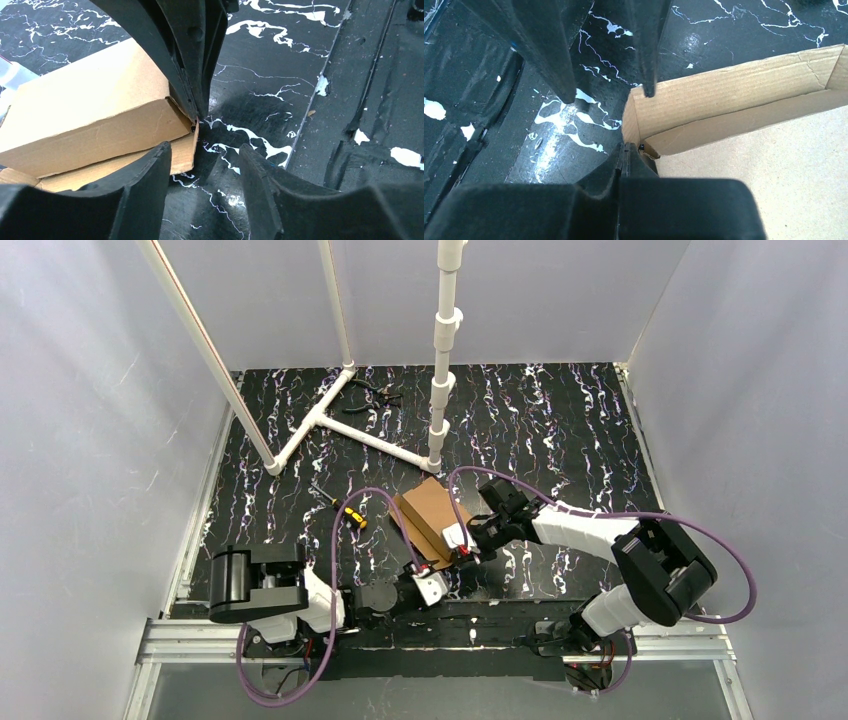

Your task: Fold the paper box

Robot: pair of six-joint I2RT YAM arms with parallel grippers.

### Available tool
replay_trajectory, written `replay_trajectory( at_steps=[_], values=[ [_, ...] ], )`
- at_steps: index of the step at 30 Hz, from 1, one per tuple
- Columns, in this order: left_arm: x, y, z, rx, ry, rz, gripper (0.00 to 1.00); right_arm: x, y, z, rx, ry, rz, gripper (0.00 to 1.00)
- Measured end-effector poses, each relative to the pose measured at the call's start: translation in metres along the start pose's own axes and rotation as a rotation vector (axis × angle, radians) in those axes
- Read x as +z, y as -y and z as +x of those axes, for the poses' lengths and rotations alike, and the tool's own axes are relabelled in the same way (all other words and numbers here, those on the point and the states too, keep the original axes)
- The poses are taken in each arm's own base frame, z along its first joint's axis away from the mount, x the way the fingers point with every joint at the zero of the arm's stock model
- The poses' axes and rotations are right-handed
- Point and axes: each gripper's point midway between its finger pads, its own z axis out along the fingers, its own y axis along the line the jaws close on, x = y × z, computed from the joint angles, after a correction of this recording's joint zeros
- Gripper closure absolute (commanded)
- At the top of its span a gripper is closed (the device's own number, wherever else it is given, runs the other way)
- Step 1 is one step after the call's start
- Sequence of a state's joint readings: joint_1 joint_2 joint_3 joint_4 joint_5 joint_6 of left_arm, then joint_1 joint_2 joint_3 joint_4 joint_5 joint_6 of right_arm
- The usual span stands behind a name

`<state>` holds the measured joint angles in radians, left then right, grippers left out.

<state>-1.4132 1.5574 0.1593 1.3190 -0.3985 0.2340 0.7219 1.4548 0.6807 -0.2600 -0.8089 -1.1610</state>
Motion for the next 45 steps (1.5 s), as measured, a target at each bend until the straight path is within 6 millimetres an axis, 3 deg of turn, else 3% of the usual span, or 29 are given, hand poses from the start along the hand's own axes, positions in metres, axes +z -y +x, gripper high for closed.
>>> replay_trajectory(
  at_steps=[5,12,23,32,34,45],
  values=[
    [0.001,0.002,0.008,0.017,-0.019,0.003,0.63,0.0,0.0,0.0,0.008,0.006,0.0,0.99],
    [0.008,0.001,0.02,0.03,-0.053,-0.006,0.65,-0.002,0.001,0.0,0.015,0.012,0.005,0.99],
    [0.018,-0.006,0.011,0.033,-0.033,-0.036,0.75,-0.002,0.0,-0.001,0.017,0.022,0.0,0.99],
    [0.022,-0.004,0.016,0.04,-0.048,-0.034,1.0,-0.001,-0.001,-0.001,0.023,0.024,-0.007,0.99],
    [0.023,-0.004,0.016,0.04,-0.048,-0.035,1.0,-0.001,-0.002,0.0,0.025,0.023,-0.007,0.99],
    [0.024,-0.005,0.016,0.023,-0.044,-0.045,1.0,-0.008,-0.012,0.002,0.002,0.025,-0.056,0.52]
  ],
)
